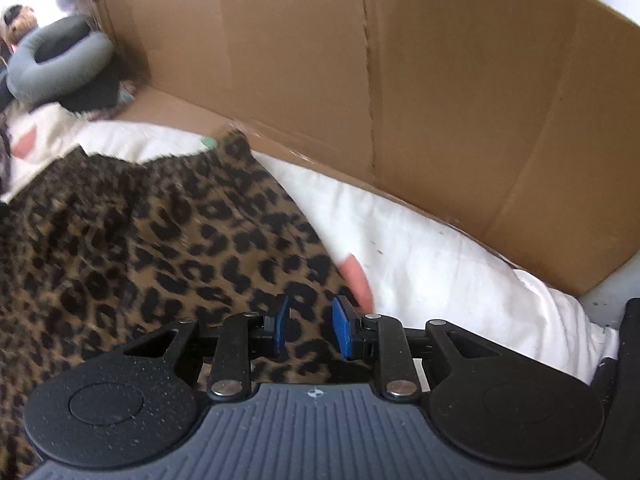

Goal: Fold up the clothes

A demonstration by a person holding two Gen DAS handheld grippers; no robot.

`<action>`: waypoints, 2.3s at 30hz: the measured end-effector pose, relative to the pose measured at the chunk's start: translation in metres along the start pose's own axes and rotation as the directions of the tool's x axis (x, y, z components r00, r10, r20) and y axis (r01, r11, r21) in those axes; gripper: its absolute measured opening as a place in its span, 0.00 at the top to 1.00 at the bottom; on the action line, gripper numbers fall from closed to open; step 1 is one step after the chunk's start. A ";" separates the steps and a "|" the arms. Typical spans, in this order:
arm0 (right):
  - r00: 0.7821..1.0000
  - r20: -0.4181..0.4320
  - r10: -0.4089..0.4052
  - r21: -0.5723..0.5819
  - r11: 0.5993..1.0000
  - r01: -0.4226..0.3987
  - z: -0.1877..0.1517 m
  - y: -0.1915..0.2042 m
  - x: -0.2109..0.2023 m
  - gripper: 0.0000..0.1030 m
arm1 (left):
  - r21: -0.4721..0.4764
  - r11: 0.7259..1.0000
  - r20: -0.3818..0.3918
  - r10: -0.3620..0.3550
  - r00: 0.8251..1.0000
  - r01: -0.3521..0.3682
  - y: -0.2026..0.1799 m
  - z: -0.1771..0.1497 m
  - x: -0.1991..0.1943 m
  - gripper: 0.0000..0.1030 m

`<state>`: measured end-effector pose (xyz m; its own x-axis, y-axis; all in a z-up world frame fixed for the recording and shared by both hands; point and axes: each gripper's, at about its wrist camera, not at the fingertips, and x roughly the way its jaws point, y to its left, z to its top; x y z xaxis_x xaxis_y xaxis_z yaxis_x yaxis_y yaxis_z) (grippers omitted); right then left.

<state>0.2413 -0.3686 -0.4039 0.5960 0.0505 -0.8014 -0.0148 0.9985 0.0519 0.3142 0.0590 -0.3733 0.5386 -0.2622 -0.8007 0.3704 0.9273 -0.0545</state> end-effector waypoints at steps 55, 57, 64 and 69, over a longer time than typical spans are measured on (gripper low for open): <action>0.985 -0.092 0.146 0.108 0.985 -0.135 -0.073 0.060 -0.050 0.68 | -0.174 0.972 -0.111 0.138 0.984 -0.156 0.067 -0.161 -0.097 0.81; 0.985 -0.092 0.148 0.106 0.985 -0.139 -0.073 0.061 -0.050 0.68 | -0.181 0.972 -0.106 0.129 0.986 -0.147 0.070 -0.161 -0.097 0.91; 0.982 -0.101 0.160 0.101 0.983 -0.150 -0.076 0.066 -0.050 0.68 | -0.205 0.966 -0.113 0.135 0.984 -0.156 0.078 -0.164 -0.094 0.94; 0.979 -0.115 0.166 0.103 0.983 -0.154 -0.081 0.067 -0.049 0.68 | -0.262 0.952 -0.119 0.131 0.984 -0.158 0.088 -0.170 -0.095 0.93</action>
<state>0.1460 -0.3030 -0.4099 0.4890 0.2170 -0.8449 -0.0236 0.9715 0.2359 0.1672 0.2110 -0.4033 0.4885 -0.1052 -0.8662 0.0689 0.9943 -0.0818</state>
